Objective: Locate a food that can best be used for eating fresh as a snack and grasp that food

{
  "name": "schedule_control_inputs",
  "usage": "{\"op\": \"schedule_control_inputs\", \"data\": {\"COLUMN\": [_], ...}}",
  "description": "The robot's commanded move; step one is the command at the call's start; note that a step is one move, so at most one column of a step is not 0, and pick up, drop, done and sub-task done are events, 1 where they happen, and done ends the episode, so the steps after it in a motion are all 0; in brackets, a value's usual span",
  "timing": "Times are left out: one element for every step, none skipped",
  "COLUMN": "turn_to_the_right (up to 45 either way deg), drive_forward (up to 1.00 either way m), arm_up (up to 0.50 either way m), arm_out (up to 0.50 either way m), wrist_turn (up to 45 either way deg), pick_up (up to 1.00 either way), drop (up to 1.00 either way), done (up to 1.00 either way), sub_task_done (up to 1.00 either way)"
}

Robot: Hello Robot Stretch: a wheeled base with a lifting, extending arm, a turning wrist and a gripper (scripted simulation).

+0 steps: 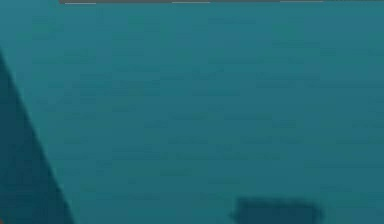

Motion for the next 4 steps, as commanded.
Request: {"op": "schedule_control_inputs", "data": {"turn_to_the_right": [0.0, 0.0, 0.0, 0.0], "drive_forward": [0.00, 0.00, 0.00, 0.00], "arm_up": [0.00, 0.00, 0.00, -0.10], "arm_out": [0.00, 0.00, 0.00, 0.00], "wrist_turn": [45.0, 45.0, 3.0, 0.0], "pick_up": [0.00, 0.00, 0.00, 0.00], "drop": [0.00, 0.00, 0.00, 0.00], "done": [0.00, 0.00, 0.00, 0.00], "sub_task_done": [0.00, 0.00, 0.00, 0.00]}}
